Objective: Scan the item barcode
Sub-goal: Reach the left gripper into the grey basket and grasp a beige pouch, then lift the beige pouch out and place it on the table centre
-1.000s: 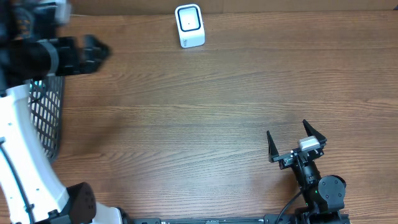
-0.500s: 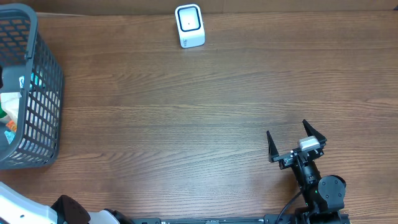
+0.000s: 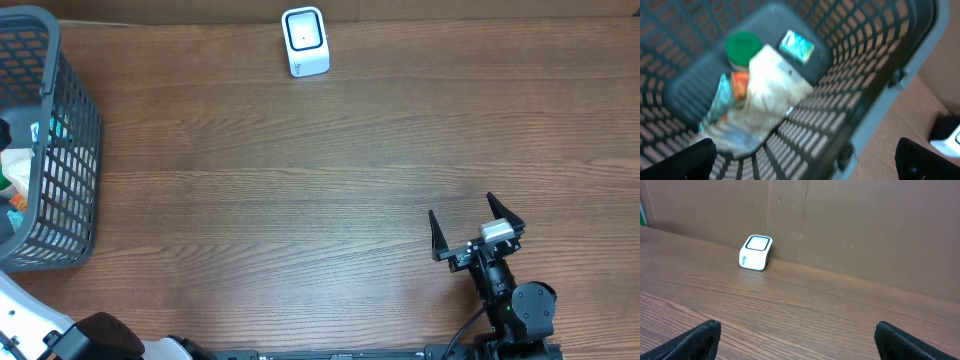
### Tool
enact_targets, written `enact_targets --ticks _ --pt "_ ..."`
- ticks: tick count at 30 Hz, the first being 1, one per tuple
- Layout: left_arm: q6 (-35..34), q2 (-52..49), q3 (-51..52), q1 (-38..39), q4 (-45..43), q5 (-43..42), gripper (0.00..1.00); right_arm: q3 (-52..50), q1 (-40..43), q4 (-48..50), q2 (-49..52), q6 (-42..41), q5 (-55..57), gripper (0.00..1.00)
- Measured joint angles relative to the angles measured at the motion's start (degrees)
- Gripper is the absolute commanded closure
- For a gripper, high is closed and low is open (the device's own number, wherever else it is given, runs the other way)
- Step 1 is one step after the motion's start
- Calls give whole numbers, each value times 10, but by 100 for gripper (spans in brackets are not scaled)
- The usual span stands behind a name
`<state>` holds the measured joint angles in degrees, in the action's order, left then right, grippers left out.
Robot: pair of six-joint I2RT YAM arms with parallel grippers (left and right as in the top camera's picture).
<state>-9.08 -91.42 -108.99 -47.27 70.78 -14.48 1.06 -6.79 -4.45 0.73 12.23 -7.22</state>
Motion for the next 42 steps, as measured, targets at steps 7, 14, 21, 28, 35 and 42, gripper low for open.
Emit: enact_targets --ticks 7,14,21,28,35,42 --pt "12 -3 45 0 -64 16 1 0 0 0 0 0 0 0" --pt "70 -29 147 0 -136 28 0 0 0 0 0 0 0 0" --pt "144 -34 285 -9 -266 27 0 0 0 0 0 0 0 0" --pt "186 -36 355 -8 -357 28 0 0 0 0 0 0 0 0" --pt "205 -73 371 -8 -381 37 0 0 0 0 0 0 0 0" --pt "216 -149 377 -8 -381 41 71 0 0 0 0 0 0 0"
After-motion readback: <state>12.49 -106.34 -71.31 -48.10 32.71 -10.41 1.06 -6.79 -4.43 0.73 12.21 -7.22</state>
